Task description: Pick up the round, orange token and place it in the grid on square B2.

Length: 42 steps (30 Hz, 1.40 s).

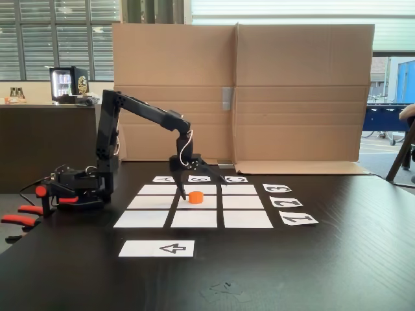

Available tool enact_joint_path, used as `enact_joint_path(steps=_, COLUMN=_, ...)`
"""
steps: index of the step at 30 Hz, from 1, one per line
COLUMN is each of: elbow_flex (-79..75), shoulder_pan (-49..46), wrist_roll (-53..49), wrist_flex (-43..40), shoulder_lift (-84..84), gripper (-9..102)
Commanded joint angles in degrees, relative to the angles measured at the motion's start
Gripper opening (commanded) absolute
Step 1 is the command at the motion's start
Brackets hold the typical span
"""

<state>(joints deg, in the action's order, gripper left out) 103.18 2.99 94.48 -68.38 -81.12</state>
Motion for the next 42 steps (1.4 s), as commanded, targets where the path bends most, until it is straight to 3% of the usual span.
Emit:
enact_joint_path(steps=1, elbow_flex=4.13, shoulder_pan=-1.67, wrist_roll=-1.23, wrist_flex=0.79, shoulder_lift=-9.14, gripper=65)
enact_joint_path(steps=7, elbow_flex=16.96, shoulder_pan=-7.12, wrist_roll=-5.19, wrist_flex=1.67, shoulder_lift=-29.71, gripper=66)
enact_joint_path(steps=13, elbow_flex=27.07, shoulder_pan=-19.69, wrist_roll=-10.37, wrist_flex=6.68, shoulder_lift=-52.03, gripper=67)
enact_joint_path(steps=21, elbow_flex=25.49, shoulder_pan=-47.64, wrist_roll=-15.21, wrist_flex=14.77, shoulder_lift=-68.03, gripper=66)
enact_joint_path(steps=26, elbow_flex=26.54, shoulder_pan=-70.40, wrist_roll=-14.85, wrist_flex=19.25, shoulder_lift=-72.07, gripper=50)
enact_joint_path(steps=27, elbow_flex=28.13, shoulder_pan=-74.62, wrist_roll=-14.94, wrist_flex=21.27, shoulder_lift=-73.48, gripper=43)
enact_joint_path(steps=29, elbow_flex=30.23, shoulder_pan=-82.44, wrist_roll=-14.77, wrist_flex=24.96, shoulder_lift=-75.41, gripper=16)
enact_joint_path(steps=31, elbow_flex=31.99, shoulder_pan=-88.51, wrist_roll=-14.68, wrist_flex=26.54, shoulder_lift=-76.64, gripper=-1)
enact_joint_path(steps=38, elbow_flex=50.89, shoulder_pan=-99.76, wrist_roll=-10.63, wrist_flex=29.18, shoulder_lift=-87.01, gripper=-1)
enact_joint_path(steps=42, elbow_flex=59.15, shoulder_pan=-102.30, wrist_roll=-11.07, wrist_flex=24.43, shoulder_lift=-96.42, gripper=-1)
